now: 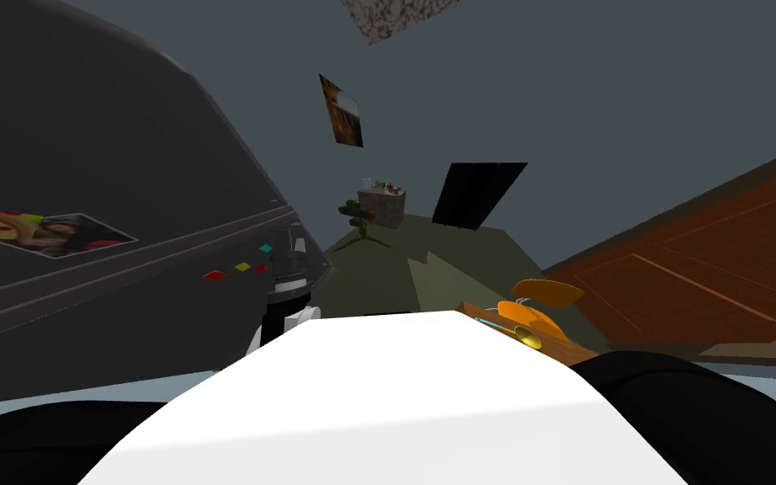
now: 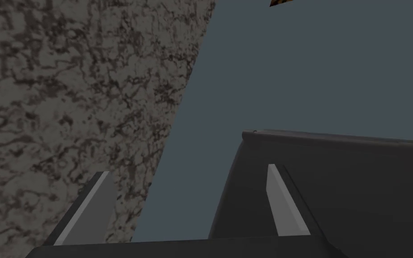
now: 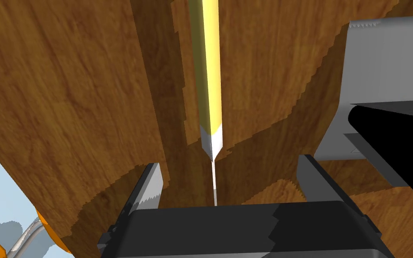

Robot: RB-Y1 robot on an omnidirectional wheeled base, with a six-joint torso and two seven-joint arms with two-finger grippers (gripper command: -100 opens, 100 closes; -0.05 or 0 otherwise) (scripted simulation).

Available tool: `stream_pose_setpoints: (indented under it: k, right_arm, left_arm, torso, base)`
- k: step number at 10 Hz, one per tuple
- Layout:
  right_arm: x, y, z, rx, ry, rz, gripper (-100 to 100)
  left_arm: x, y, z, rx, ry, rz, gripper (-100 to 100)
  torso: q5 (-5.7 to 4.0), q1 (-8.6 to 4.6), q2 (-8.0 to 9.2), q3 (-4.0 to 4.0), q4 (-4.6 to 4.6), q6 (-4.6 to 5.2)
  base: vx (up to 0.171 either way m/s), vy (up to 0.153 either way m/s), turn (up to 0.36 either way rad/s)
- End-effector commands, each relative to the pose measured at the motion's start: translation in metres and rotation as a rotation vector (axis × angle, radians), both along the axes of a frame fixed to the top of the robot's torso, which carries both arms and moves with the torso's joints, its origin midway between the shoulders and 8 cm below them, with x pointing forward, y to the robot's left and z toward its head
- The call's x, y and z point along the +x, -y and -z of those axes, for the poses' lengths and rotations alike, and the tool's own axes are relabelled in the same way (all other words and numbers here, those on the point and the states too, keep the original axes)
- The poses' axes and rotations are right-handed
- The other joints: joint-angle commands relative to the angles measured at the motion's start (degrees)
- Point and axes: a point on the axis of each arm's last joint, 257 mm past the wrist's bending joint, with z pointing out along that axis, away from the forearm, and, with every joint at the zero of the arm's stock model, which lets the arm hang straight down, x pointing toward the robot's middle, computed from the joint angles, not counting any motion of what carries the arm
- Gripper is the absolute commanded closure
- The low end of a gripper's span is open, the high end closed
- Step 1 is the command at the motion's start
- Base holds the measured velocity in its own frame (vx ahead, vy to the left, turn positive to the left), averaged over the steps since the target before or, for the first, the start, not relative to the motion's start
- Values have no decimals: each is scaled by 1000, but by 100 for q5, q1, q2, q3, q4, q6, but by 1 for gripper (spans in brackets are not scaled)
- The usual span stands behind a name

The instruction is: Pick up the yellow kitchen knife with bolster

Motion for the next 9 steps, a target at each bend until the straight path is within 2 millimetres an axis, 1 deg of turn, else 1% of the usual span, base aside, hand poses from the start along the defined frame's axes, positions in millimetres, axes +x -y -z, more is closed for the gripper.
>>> stream_pose_setpoints:
  k: [1,2,3,4,8,9]
  right_arm:
    - [-10,-14,2,-3,-4,100,-100]
    - [-10,-14,2,-3,-3,109,-100]
    - [-10,-12,2,-3,-3,92,-100]
    - [-10,-13,2,-3,-3,97,100]
    - [-10,-13,2,-3,-4,97,100]
    - [-10,-13,2,-3,-4,98,0]
  left_arm:
    - [0,0,0,0,0,0,0]
    - [0,0,0,0,0,0,0]
    - [0,0,0,0,0,0,0]
    - [0,0,0,0,0,0,0]
    - [0,0,0,0,-1,0,0]
    - [0,0,0,0,-1,0,0]
  torso:
    - [0,0,0,0,0,0]
    - [2,11,9,6,3,1]
    - [3,12,-1,0,1,2]
    - [-3,-21,-25,-13,-5,9]
    - [-13,-50,-46,-25,-8,5]
    - [-13,-50,-46,-25,-8,5]
  base:
    - [-174,140,477]
    - [-114,154,444]
    - [-31,49,108]
    - [0,6,-7]
    - [0,0,0]
    - [0,0,0]
